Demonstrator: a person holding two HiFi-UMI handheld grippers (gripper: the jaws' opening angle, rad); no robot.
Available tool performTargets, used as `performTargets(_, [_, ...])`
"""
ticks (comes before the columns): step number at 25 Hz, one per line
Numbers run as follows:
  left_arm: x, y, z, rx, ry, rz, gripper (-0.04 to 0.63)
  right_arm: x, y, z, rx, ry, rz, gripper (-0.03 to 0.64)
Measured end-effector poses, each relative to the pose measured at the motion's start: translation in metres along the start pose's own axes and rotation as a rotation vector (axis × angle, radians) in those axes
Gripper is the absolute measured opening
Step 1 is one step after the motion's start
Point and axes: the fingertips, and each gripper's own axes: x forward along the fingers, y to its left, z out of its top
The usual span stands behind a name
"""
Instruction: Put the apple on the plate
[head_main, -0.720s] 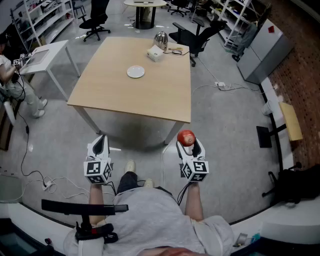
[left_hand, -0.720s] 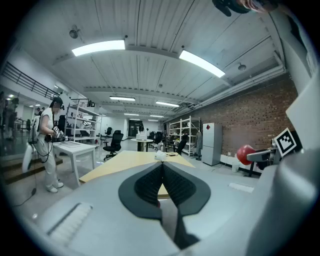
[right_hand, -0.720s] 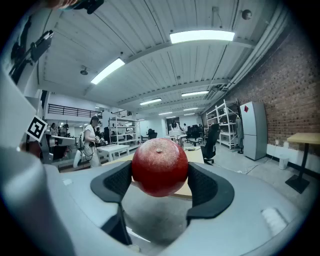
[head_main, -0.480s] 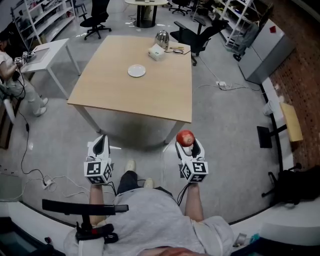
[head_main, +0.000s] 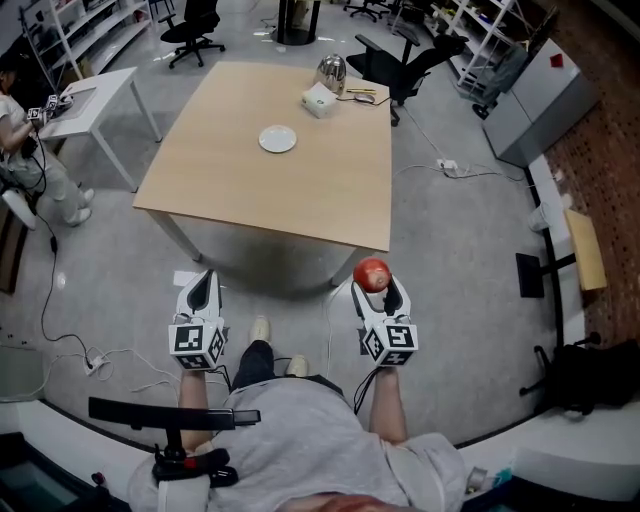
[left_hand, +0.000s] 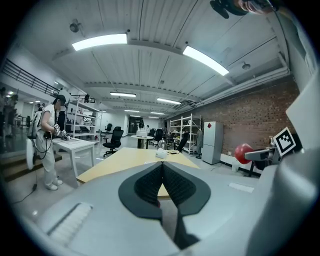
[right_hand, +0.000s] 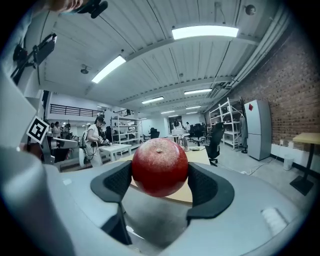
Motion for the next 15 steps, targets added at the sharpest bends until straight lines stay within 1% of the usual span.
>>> performTargets(3, [0.022,0.011,0.002,0.015,-0.003,-0.012,0.018,0.023,0.005,0.006,-0.021,0.001,0.007,0.356])
performTargets(7, [0.056,0.025,0.021,0.044,-0.025,-0.032,0.018,0.056,0.013,0.019,-0.036,-0.01,0.015,0.357])
performTargets(15, [0.109,0.068,0.047,0.048,-0.047,-0.09,0.018,0.111,0.03,0.04,-0.03,-0.025,-0.029,0.357])
